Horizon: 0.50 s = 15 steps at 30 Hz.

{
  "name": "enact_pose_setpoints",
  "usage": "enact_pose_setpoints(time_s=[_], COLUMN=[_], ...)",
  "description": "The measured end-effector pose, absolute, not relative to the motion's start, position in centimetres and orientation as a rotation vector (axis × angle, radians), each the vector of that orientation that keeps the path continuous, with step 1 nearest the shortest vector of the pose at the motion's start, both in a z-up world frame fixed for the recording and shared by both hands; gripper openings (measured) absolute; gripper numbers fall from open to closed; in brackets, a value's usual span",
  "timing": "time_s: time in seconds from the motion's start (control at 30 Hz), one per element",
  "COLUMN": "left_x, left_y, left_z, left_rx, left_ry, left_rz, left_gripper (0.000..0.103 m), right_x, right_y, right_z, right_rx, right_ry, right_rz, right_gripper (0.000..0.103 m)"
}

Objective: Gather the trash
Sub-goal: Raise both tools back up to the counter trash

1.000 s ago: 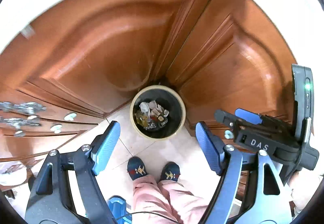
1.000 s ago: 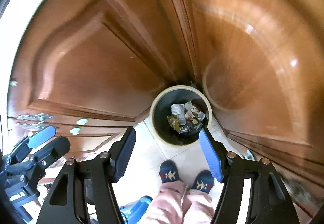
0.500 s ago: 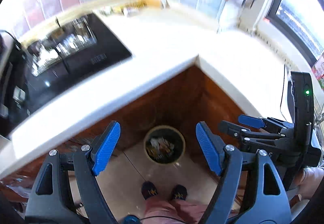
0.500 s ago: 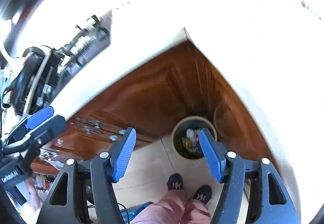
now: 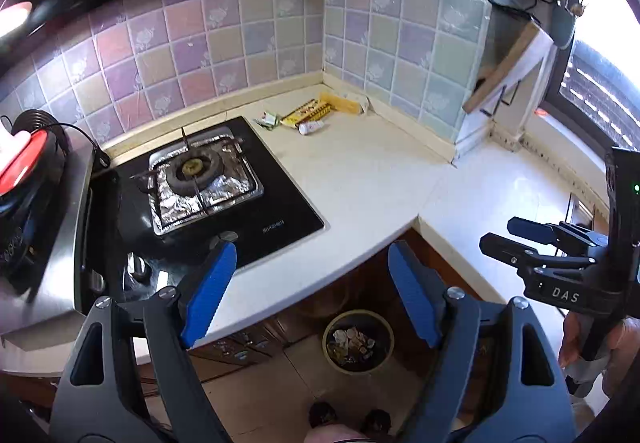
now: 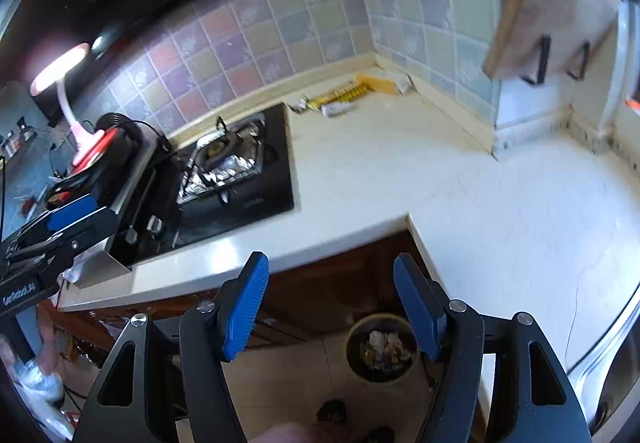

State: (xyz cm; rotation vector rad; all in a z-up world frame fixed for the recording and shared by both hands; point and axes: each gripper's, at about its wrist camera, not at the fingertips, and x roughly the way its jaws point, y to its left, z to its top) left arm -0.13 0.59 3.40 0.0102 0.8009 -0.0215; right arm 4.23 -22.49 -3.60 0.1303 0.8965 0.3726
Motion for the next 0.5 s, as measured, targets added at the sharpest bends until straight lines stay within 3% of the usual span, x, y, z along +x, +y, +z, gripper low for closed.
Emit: enact_pose_setpoints(time_s=[0.37, 0.5], left_x=[9.9, 16.3], left_y=[2.4, 2.8], left_z=[8.0, 7.4], left_rx=[0.058, 0.101], left_ry=[0.814, 0.828], left_rz=[-0.033, -0.064], left_gripper=[0.076, 0.076], right_x=[13.2, 19.7], right_y=[-20.4, -19.6], right_z=[3.4, 3.1], right_rx=[0.137, 0.171], right_ry=[0.817, 0.841], right_rz=[0.390, 0.371], right_gripper=[0.066, 0.056])
